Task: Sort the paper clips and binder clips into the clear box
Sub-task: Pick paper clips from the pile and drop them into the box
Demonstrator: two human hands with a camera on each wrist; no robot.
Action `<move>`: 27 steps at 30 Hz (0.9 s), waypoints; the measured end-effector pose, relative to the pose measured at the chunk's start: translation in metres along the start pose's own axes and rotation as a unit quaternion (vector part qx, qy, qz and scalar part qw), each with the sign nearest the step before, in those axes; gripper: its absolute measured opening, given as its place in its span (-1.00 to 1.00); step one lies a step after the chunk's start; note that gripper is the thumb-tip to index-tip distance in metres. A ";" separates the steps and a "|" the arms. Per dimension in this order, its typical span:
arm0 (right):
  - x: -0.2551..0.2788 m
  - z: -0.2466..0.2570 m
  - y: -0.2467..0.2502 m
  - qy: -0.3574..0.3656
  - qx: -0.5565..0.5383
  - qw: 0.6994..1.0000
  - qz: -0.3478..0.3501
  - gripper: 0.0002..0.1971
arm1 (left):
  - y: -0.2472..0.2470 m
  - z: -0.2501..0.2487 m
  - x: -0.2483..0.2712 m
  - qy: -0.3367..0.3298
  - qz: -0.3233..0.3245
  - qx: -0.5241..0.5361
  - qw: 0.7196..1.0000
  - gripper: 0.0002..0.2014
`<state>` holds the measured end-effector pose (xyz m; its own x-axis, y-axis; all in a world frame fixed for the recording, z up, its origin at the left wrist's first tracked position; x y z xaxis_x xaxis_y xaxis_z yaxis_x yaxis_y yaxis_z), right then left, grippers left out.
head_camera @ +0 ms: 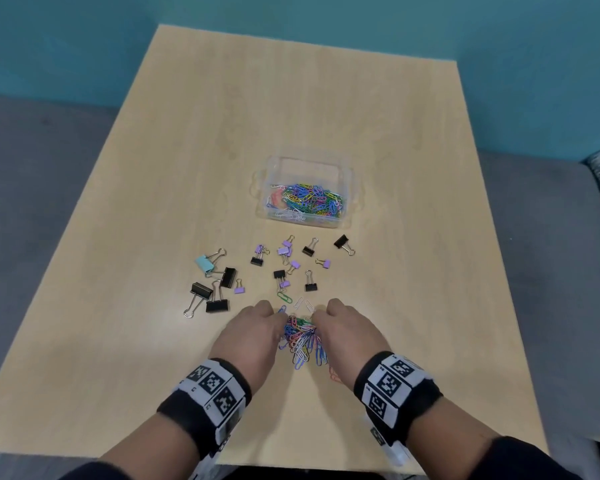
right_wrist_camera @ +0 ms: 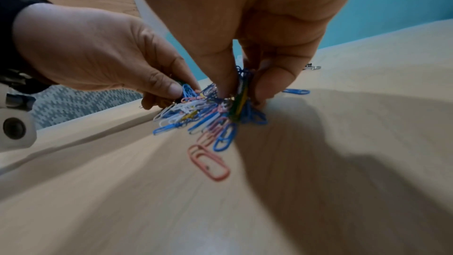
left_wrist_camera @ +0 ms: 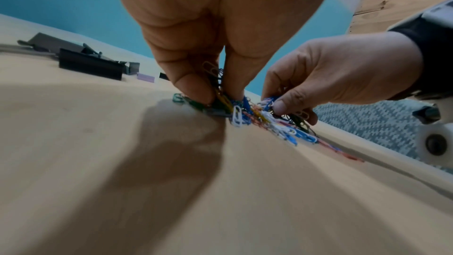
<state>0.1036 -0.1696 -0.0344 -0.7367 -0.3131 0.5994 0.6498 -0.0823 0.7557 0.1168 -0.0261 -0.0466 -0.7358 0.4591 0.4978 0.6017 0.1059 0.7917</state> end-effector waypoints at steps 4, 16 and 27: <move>0.000 -0.005 -0.004 -0.003 0.022 0.999 0.025 -0.41 | 0.003 0.001 0.006 0.002 -0.008 0.029 1.000 -0.84; 0.017 -0.014 0.038 0.046 -0.196 0.979 0.040 -0.75 | 0.044 -0.005 0.022 -0.031 -0.018 0.155 0.987 -0.77; -0.076 -0.062 0.188 0.009 -0.273 0.949 -0.156 -0.76 | 0.198 0.000 -0.091 0.019 -0.166 0.121 0.979 -0.83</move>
<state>0.2937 -0.2198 0.0455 -0.9095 -0.2075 0.3601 0.4032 -0.6509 0.6432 0.3032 -0.0469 0.0651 -0.9115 0.3310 0.2441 0.3800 0.4509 0.8076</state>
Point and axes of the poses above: each hand's wrist, its own x-axis away from the middle knuckle, its own y-axis out of the back of the hand, z = x × y, the point moved 6 cm from there along -x, towards the middle knuckle, and after that the axes turned 13 degrees about z, right-handed, at the moved point
